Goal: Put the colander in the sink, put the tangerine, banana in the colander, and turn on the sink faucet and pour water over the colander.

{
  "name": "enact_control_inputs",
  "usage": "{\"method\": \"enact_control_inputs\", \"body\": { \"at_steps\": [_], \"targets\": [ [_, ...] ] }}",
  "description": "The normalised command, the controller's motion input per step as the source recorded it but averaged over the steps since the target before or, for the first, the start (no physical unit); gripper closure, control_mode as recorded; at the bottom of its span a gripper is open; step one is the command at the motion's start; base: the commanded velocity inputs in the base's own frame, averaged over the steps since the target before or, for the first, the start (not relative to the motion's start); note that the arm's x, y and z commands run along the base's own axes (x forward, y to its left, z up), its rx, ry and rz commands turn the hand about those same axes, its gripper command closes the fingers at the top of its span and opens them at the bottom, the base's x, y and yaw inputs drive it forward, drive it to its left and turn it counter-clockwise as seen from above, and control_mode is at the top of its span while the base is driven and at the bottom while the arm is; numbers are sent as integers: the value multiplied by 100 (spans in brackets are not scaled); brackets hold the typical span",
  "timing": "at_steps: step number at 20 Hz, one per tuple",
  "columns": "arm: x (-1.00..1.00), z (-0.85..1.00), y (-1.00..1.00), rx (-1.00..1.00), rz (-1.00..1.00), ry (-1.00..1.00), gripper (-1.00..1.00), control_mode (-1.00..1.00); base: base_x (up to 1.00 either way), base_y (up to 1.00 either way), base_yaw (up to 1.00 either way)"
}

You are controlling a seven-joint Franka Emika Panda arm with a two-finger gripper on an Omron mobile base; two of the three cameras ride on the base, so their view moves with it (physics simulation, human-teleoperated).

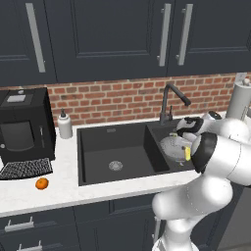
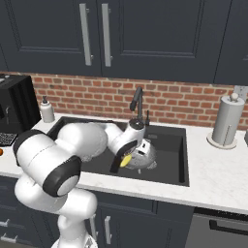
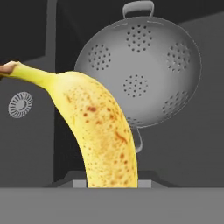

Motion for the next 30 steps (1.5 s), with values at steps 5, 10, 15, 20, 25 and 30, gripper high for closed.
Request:
{"method": "enact_control_inputs", "body": {
  "at_steps": [5,10,15,20,25,30],
  "targets": [
    [14,-2,-3,7,-2,-14,100,-100,0,0,0],
    [38,0,-17,11,0,-3,100,-100,0,0,0],
    [31,0,-33,10,0,0,100,-100,0,0,0],
    [26,0,-23,5,0,0,100,-100,0,0,0],
    [3,-10,-4,0,0,0,100,-100,0,0,0],
    [1,-22,0,0,0,0,100,-100,0,0,0]
  ]
}}
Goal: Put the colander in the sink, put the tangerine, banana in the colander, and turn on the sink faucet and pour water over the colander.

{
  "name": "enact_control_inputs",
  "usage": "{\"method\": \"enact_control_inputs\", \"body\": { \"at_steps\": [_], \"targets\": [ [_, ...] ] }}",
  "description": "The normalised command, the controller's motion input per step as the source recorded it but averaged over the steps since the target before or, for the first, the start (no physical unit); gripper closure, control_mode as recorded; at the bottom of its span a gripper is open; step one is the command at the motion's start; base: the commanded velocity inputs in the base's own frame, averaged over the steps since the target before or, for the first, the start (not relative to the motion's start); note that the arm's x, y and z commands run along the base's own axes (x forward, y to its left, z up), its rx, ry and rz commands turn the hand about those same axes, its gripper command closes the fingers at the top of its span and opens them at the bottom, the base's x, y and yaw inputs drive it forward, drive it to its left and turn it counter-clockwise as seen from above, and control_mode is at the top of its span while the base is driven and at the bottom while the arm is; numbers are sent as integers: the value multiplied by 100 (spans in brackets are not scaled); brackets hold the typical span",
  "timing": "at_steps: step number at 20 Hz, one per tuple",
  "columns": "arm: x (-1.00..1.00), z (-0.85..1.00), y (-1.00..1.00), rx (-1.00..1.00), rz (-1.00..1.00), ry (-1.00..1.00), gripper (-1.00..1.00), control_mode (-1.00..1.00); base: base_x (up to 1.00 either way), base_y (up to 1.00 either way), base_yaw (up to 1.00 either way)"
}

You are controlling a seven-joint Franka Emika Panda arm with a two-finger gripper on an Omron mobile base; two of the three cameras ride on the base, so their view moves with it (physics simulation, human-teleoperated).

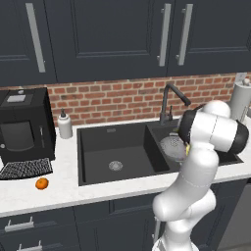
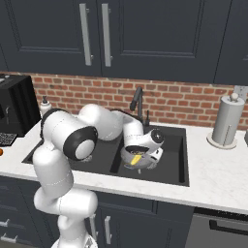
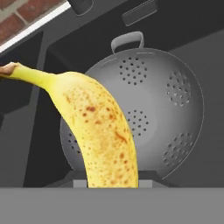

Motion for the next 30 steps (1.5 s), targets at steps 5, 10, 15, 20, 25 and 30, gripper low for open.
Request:
{"method": "enact_control_inputs", "body": {
  "at_steps": [5,10,15,20,25,30],
  "targets": [
    [0,-19,0,0,0,0,100,-100,0,0,0],
    [4,-16,0,0,0,0,100,-100,0,0,0],
    [13,-2,0,0,0,0,100,-100,0,0,0],
    [29,1,0,0,0,0,100,-100,0,0,0],
    [31,1,0,0,0,0,100,-100,0,0,0],
    [20,-3,-4,0,0,0,100,-100,0,0,0]
  ]
}}
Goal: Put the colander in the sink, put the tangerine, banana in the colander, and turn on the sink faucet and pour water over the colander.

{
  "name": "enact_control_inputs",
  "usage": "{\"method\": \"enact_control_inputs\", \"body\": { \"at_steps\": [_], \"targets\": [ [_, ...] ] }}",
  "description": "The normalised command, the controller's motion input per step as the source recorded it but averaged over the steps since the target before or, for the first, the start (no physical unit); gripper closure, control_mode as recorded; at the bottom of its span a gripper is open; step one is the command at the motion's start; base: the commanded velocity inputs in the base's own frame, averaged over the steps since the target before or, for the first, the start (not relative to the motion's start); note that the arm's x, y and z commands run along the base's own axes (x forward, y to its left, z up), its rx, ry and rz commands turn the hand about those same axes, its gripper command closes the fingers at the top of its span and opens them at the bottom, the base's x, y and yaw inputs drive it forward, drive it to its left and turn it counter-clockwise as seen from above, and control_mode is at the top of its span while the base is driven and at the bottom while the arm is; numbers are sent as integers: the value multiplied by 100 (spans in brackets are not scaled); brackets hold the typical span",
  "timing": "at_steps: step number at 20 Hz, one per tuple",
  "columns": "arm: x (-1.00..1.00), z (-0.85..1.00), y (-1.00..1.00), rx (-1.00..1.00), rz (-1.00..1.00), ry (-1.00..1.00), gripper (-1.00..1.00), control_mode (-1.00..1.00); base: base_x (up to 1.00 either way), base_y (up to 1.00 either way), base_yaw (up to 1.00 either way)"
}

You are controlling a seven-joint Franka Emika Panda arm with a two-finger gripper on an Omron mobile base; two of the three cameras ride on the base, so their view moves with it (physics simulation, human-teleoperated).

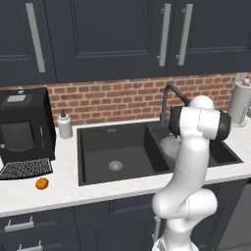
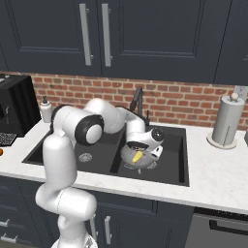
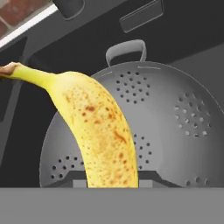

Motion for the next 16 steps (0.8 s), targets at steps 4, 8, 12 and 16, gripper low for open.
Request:
{"method": "enact_control_inputs", "body": {
  "at_steps": [4,8,12,16],
  "targets": [
    [9,-21,0,0,0,0,100,-100,0,0,0],
    [1,-30,0,0,0,-1,100,-100,0,0,0],
    [2,-28,0,0,0,-2,100,-100,0,0,0],
    [1,-20,0,0,0,-2,100,-100,0,0,0]
  ]
}}
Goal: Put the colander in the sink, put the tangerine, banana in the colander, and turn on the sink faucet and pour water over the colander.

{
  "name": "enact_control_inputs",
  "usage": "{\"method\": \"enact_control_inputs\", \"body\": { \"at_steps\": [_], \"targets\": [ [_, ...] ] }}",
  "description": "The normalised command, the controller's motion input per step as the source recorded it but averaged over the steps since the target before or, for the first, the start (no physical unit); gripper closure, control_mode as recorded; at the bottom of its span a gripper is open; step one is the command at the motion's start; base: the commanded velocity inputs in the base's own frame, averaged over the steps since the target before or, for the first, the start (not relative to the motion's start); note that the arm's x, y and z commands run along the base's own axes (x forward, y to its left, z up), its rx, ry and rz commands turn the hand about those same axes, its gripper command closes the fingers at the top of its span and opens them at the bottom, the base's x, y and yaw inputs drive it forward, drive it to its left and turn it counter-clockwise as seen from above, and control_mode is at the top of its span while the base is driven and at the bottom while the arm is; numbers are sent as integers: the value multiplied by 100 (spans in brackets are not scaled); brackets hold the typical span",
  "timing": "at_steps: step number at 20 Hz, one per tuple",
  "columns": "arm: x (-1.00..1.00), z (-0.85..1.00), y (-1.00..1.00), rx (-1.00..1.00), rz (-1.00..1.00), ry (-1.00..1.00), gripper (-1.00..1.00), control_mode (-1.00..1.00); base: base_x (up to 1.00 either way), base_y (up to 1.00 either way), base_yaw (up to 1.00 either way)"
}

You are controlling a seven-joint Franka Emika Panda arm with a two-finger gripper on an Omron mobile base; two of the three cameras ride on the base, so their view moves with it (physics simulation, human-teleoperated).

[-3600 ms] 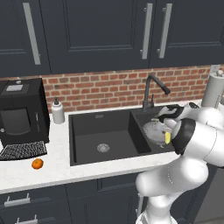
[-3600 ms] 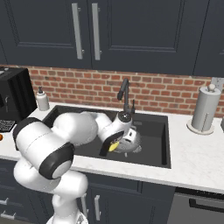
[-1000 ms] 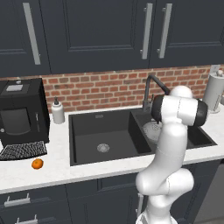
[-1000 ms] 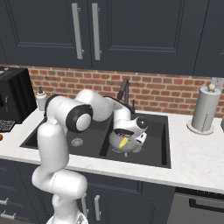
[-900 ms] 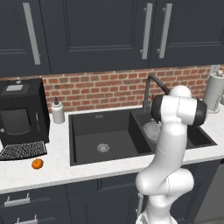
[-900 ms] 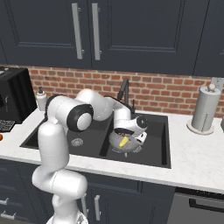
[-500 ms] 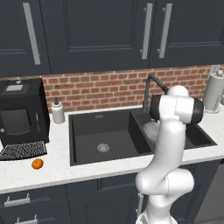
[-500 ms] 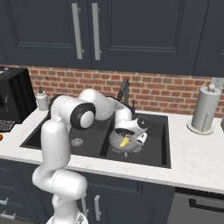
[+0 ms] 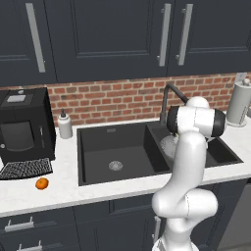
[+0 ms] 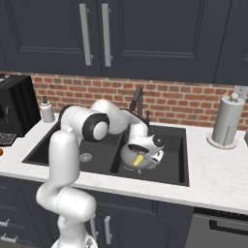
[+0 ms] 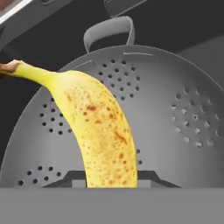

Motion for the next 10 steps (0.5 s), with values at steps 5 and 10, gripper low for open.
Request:
{"method": "enact_control_inputs", "body": {
  "at_steps": [5,10],
  "targets": [
    [1,-7,0,0,0,-1,100,-100,0,0,0],
    [0,0,0,0,0,0,-100,-100,0,0,0]
  ]
}}
